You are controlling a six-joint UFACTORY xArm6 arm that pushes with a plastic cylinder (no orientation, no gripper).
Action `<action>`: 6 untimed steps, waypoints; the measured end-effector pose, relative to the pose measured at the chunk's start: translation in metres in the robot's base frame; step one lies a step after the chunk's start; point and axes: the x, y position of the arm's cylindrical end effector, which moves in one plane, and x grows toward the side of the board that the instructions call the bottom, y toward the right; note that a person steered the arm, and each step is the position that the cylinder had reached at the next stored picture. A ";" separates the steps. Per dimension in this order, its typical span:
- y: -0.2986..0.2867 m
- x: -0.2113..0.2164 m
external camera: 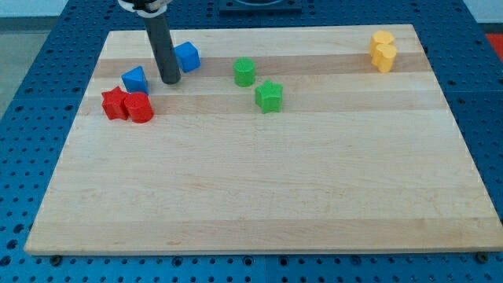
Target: Slide the blue cube to the left of the green circle
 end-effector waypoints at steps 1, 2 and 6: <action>-0.014 -0.031; -0.013 -0.098; 0.053 -0.030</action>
